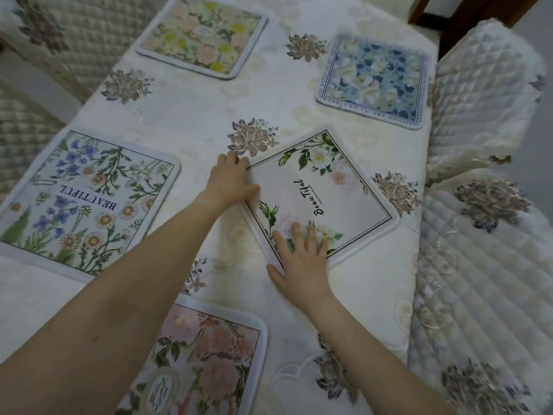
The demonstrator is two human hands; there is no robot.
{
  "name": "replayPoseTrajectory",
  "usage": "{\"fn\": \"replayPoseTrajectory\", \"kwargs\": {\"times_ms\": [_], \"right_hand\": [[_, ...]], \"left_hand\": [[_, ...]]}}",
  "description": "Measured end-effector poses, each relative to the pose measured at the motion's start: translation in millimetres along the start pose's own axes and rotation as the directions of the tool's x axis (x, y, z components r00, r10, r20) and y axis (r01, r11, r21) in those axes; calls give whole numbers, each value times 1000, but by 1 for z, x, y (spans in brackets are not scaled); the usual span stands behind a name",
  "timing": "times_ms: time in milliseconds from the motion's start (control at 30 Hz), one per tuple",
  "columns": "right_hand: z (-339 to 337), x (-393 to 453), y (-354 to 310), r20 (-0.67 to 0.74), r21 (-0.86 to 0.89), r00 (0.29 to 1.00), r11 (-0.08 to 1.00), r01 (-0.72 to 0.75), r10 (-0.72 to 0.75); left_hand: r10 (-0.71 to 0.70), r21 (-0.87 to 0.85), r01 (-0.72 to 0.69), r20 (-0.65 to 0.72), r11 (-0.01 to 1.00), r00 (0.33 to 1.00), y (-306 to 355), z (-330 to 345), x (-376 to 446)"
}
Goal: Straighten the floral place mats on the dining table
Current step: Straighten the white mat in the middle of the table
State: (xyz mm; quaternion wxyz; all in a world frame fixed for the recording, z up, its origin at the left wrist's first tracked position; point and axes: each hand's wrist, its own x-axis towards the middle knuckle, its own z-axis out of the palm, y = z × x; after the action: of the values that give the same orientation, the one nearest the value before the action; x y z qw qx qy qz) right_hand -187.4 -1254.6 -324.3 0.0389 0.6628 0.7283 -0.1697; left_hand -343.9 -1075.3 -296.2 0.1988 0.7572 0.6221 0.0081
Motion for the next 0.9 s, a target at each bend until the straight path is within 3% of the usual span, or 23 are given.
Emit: {"fn": "replayPoseTrajectory", "kwargs": {"times_ms": [267, 900], "right_hand": [[1, -31, 36, 6, -46, 993, 992, 117, -117], [-23, -95, 136, 201, -73, 911, 922, 380, -360]], "left_hand": [[-117, -83, 117, 16, 990, 993, 11, 13, -35], [-307, -53, 304, -70, 951, 949, 78, 70, -163]]}}
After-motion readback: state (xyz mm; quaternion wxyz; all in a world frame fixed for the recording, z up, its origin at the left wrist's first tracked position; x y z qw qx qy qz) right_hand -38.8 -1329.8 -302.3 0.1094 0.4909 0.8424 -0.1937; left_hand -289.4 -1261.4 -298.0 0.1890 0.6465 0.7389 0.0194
